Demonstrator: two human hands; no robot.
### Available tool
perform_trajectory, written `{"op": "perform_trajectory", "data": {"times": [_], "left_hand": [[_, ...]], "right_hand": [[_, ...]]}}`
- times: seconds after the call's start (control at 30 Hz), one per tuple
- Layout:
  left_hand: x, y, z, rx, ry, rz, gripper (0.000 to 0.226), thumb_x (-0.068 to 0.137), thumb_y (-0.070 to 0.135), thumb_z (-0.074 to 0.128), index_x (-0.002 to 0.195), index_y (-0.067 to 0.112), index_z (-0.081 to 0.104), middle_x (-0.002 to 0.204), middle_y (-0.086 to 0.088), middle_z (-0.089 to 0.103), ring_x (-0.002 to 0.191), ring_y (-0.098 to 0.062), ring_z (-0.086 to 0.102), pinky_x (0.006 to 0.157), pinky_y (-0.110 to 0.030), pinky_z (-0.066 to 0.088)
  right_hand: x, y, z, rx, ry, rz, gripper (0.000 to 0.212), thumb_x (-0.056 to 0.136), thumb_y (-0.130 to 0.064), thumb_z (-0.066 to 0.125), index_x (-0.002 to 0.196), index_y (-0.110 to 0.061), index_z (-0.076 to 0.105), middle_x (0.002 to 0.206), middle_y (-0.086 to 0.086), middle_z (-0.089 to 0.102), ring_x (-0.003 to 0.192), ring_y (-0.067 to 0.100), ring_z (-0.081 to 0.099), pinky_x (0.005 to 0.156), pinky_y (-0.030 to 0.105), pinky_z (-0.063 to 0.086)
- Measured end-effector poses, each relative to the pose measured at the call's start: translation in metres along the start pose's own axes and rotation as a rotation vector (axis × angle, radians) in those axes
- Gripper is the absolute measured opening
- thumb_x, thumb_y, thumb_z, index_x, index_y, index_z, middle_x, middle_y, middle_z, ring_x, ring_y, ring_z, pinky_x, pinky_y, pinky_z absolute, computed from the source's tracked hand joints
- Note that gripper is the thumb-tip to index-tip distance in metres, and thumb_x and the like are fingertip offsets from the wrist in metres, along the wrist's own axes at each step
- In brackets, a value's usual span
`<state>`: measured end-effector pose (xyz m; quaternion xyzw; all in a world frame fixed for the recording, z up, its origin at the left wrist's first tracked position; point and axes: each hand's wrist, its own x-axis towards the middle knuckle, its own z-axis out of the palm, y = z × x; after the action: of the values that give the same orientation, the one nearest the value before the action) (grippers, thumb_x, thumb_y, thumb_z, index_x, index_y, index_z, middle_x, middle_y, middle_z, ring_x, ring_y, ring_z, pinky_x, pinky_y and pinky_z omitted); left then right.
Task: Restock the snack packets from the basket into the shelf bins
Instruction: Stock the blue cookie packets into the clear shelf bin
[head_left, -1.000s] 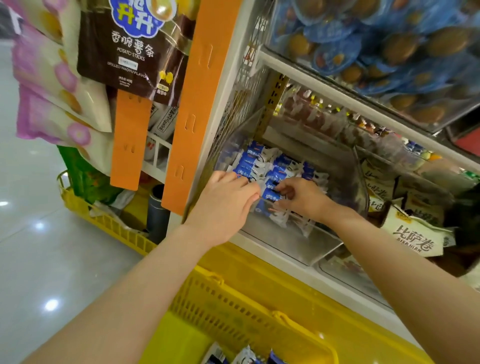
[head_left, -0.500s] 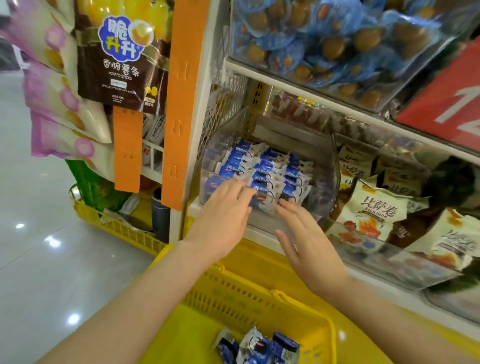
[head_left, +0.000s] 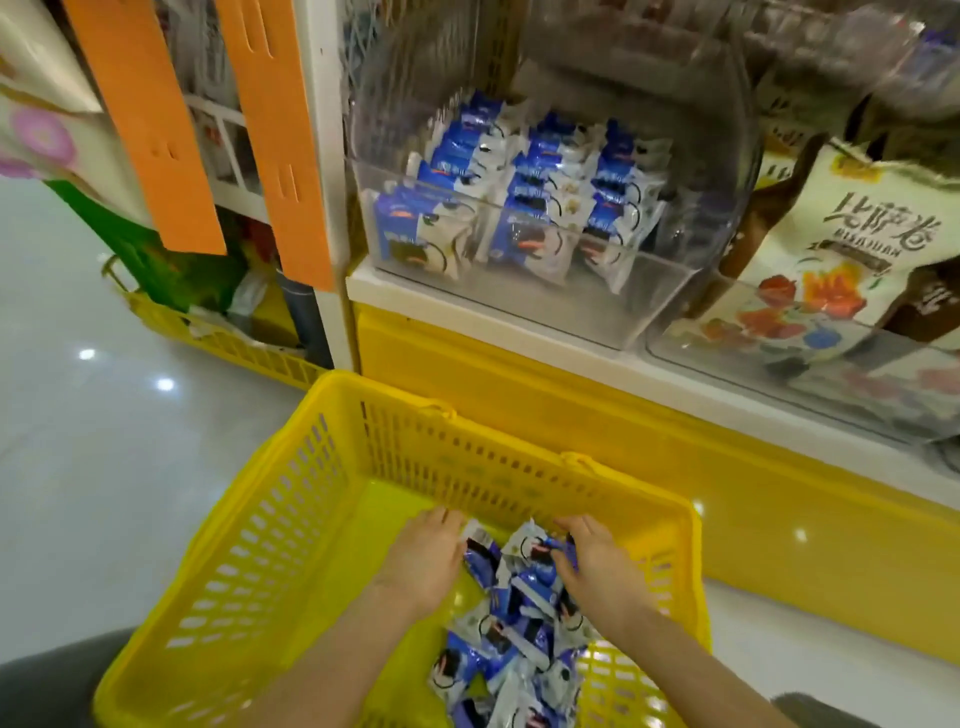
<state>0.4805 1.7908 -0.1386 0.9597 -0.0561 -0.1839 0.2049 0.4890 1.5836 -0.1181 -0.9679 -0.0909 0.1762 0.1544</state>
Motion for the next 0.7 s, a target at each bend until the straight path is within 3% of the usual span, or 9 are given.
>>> {"op": "perform_trajectory", "data": {"times": [0.13,0.27,0.33,0.43,0.57,0.7], "left_hand": [[0.022,-0.021,0.045,-0.113,-0.131,-0.113,0.04,0.1,0.026,0.034,0.138,0.012,0.035,0.137,-0.009,0.042,0.122,-0.023,0.044,0.099,-0.033,0.037],[0.038,-0.031,0.079,-0.239,-0.217,-0.23,0.046,0.1,0.025,0.035,0.142,0.008,0.028,0.142,-0.014,0.039,0.127,-0.027,0.041,0.1,-0.034,0.035],[0.044,-0.03,0.091,-0.335,-0.237,-0.276,0.048,0.1,0.021,0.038,0.143,0.006,0.024,0.144,-0.015,0.036,0.128,-0.027,0.04,0.101,-0.034,0.034],[0.055,-0.021,0.102,-0.512,-0.187,-0.354,0.045,0.096,0.017,0.047,0.138,0.003,0.034,0.138,-0.017,0.042,0.121,-0.029,0.045,0.096,-0.033,0.037],[0.07,-0.01,0.109,-0.76,-0.133,-0.471,0.031,0.089,0.011,0.06,0.117,-0.003,0.057,0.117,-0.024,0.058,0.102,-0.033,0.058,0.083,-0.036,0.044],[0.071,-0.006,0.115,-0.805,-0.128,-0.488,0.031,0.09,0.011,0.059,0.117,-0.003,0.053,0.115,-0.023,0.056,0.101,-0.032,0.056,0.079,-0.033,0.042]], "right_hand": [[0.013,0.014,0.038,0.037,-0.194,0.067,0.055,0.099,-0.027,0.043,0.148,-0.019,0.019,0.154,0.001,0.023,0.13,0.019,0.042,0.103,0.03,0.037],[0.03,0.017,0.063,0.014,-0.186,0.14,0.058,0.098,-0.023,0.043,0.149,-0.018,0.016,0.15,0.003,0.03,0.132,0.022,0.037,0.105,0.036,0.037],[0.036,0.016,0.073,-0.04,-0.186,0.155,0.056,0.099,-0.017,0.042,0.148,-0.013,0.016,0.152,0.006,0.024,0.134,0.024,0.032,0.106,0.034,0.036],[0.042,0.015,0.085,-0.113,-0.185,0.126,0.064,0.099,-0.022,0.044,0.149,-0.01,0.005,0.153,0.005,0.018,0.139,0.022,0.02,0.109,0.028,0.031],[0.046,0.017,0.092,-0.018,-0.21,0.2,0.058,0.095,-0.036,0.05,0.143,-0.014,0.026,0.145,0.004,0.031,0.136,0.022,0.028,0.104,0.032,0.035],[0.042,0.026,0.096,-0.031,-0.186,0.158,0.051,0.09,-0.037,0.059,0.131,-0.014,0.042,0.136,0.004,0.038,0.13,0.022,0.034,0.101,0.03,0.034]]}}
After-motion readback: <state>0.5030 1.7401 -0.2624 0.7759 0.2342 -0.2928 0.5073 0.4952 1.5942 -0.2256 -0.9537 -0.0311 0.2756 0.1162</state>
